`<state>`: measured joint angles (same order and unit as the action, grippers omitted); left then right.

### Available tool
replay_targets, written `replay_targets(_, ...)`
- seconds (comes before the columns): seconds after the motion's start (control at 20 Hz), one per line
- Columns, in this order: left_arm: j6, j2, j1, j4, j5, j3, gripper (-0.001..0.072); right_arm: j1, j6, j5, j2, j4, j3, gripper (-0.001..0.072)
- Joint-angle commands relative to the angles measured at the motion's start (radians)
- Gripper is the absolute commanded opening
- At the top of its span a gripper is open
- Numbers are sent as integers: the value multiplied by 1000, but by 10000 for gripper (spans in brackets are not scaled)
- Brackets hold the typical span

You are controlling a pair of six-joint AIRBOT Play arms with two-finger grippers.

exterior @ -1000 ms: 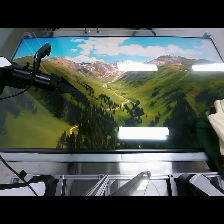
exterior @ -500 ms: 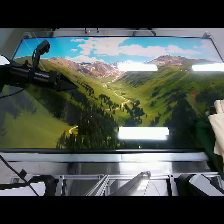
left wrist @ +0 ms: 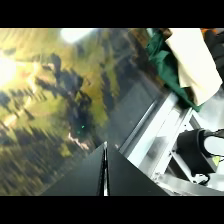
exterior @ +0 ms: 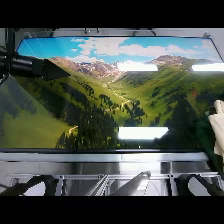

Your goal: Fold the shirts.

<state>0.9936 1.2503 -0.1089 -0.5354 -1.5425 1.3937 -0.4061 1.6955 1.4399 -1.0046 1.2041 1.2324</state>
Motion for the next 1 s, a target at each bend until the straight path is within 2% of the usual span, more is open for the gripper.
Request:
replay_targets(0.0,3,-175,0,-21,39,-234,8,305,-32,-65,103,9,-65,20)
replay_targets(0.2,3,-415,0,-23,111,-586,9,582,-31,-164,238,68,-304,21)
replay_targets(0.35,21,-520,0,-22,106,-713,10,614,-32,-176,242,68,-362,21)
replay_targets(0.65,20,-647,-1,-23,151,-780,17,614,-32,-176,242,68,-362,21)
replay_targets(0.95,20,-678,-1,-23,193,-793,17,614,-32,-176,242,67,-362,21)
